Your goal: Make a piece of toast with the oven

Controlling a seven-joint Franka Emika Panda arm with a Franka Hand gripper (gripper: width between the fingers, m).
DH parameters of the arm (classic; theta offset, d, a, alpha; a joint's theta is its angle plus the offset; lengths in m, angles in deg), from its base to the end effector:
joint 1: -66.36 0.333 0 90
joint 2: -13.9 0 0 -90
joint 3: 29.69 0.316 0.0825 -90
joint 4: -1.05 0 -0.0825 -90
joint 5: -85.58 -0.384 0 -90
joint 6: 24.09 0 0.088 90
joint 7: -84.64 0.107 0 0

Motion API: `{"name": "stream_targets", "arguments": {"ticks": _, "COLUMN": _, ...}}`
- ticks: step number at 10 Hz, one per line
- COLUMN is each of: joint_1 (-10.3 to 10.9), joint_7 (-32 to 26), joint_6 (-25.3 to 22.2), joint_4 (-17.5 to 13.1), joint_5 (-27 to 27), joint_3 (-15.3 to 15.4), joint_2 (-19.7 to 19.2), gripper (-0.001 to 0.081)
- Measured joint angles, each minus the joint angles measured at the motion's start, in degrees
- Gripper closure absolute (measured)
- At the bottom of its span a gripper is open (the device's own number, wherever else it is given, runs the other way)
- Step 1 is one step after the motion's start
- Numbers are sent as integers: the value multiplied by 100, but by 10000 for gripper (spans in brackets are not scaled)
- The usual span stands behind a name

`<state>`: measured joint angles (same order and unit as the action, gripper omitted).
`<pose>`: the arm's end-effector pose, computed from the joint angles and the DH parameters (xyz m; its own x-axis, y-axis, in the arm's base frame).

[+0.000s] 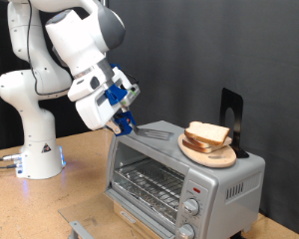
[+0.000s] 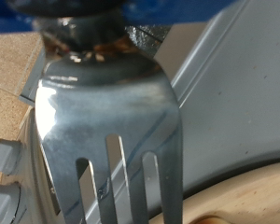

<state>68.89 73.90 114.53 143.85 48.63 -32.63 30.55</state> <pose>0.4569 -0.0007 0.4146 0.9366 -0.3016 0.1784 -0.1875 -0.8614 -0.4720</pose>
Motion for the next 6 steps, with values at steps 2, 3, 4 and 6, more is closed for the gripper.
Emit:
{"name": "stream_targets", "arguments": {"ticks": 2, "joint_1": 4, "joint_7": 0, "joint_6": 9, "joint_4": -175, "joint_5": 0, "joint_3": 58, "joint_2": -209, "gripper": 312}}
{"name": "stream_targets", "arguments": {"ticks": 3, "joint_1": 10, "joint_7": 0, "joint_6": 16, "joint_4": -231, "joint_5": 0, "joint_3": 102, "joint_2": -281, "gripper": 312}}
{"name": "stream_targets", "arguments": {"ticks": 4, "joint_1": 17, "joint_7": -1, "joint_6": 23, "joint_4": -274, "joint_5": 0, "joint_3": 137, "joint_2": -340, "gripper": 312}}
{"name": "stream_targets", "arguments": {"ticks": 6, "joint_1": 24, "joint_7": -1, "joint_6": 82, "joint_4": -303, "joint_5": 0, "joint_3": 227, "joint_2": -391, "gripper": 312}}
